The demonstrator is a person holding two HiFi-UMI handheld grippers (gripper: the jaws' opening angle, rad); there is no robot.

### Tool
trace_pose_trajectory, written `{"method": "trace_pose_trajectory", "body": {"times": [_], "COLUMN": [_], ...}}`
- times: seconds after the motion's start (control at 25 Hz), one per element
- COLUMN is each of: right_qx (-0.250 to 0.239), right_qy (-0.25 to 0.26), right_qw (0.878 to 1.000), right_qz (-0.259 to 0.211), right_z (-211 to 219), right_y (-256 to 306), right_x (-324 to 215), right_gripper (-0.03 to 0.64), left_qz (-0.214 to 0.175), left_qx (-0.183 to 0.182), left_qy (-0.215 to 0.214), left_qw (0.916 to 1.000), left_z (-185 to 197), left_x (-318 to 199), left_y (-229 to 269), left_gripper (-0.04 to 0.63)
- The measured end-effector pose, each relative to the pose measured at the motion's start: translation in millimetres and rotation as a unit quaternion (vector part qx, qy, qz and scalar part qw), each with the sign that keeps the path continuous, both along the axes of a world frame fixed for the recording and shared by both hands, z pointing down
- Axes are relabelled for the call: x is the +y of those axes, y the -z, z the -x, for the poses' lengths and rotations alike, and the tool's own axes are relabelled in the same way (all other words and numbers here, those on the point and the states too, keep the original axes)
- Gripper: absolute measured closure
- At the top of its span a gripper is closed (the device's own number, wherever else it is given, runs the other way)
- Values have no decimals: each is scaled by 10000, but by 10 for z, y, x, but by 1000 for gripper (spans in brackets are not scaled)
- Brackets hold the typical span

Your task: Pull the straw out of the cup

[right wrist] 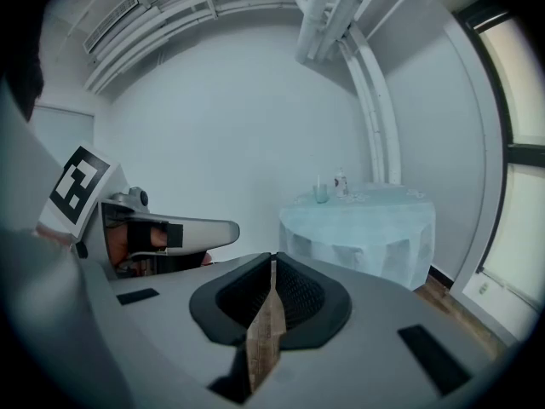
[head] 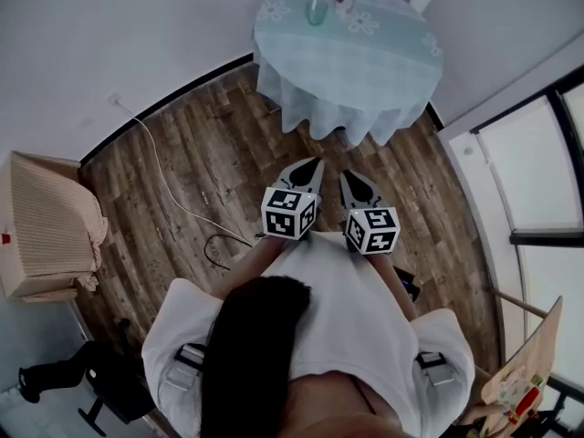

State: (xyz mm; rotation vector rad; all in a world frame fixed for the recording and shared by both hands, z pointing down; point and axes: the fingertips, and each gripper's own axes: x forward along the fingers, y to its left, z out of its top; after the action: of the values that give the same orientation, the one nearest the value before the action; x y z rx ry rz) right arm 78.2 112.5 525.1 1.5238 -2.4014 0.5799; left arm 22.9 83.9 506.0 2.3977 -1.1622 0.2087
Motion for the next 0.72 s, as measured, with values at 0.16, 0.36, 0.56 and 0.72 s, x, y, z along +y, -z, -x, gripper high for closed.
{"method": "trace_pose_trajectory", "body": {"times": [0.16, 0.36, 0.56, 0.72], "right_qx": [-202, -320, -462, -625], "right_qy": [-126, -247, -401, -505], "right_qw": [9997, 9991, 9979, 9963], "right_qz": [36, 128, 198, 319], "right_z": [25, 54, -16, -9], "right_y": [1, -47, -74, -158], "right_x": [-133, -217, -236, -302], "right_gripper": [577, 577, 577, 577], "left_qz": [-44, 77, 179, 276], "left_qx": [-74, -37, 78, 20], "left_qy": [-143, -240, -287, -273], "left_qw": [9999, 9997, 9994, 9992], "left_z": [21, 45, 23, 38], "left_x": [-124, -230, -275, -278], "left_y": [11, -37, -44, -63], "left_gripper": [586, 586, 586, 586]}}
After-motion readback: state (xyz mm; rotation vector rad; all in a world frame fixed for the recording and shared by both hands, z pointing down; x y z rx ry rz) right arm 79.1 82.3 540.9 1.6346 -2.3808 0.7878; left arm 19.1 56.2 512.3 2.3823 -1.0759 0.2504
